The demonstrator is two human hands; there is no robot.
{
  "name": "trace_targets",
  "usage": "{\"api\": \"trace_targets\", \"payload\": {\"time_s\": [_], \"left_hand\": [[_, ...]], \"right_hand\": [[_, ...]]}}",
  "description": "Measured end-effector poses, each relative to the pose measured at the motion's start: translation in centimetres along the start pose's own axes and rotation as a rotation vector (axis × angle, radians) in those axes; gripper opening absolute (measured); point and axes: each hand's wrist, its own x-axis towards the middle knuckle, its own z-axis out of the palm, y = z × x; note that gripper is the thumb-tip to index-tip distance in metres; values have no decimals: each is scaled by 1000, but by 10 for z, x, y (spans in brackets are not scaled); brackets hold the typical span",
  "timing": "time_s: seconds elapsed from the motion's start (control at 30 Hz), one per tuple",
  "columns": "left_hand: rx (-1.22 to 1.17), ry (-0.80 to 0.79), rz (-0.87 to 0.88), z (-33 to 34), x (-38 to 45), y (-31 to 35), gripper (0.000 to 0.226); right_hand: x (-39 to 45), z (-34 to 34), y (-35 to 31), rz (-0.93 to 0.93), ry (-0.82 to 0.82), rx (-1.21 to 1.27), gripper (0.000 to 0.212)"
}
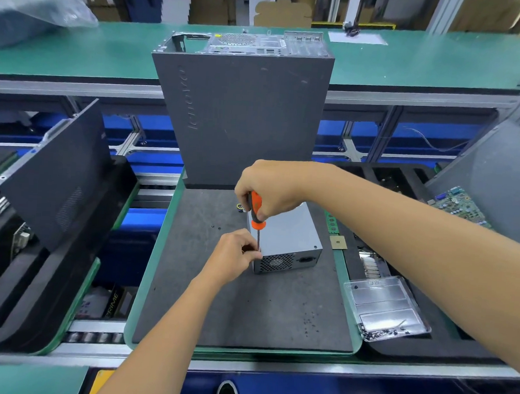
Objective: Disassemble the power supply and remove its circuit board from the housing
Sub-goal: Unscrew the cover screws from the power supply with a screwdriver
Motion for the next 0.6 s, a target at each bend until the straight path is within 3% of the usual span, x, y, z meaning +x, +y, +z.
{"api": "trace_targets", "payload": {"time_s": [0.13, 0.3, 0.37, 0.47, 0.6], "left_hand": [[13, -3, 14, -1, 1, 2, 17], [23, 3, 32, -2, -1, 2, 10], [29, -6, 13, -3, 0, 1, 9], [33, -18, -20, -2, 0, 1, 11], [60, -50, -33, -4, 3, 3, 17]], "right_hand": [[-2, 4, 3, 96, 130, 93, 28], [-2, 4, -6, 251, 164, -131, 65], [2, 2, -8, 257, 93, -153, 57], [1, -6, -3, 161, -91, -100, 15], [-6, -15, -8, 61, -145, 64, 17]]}}
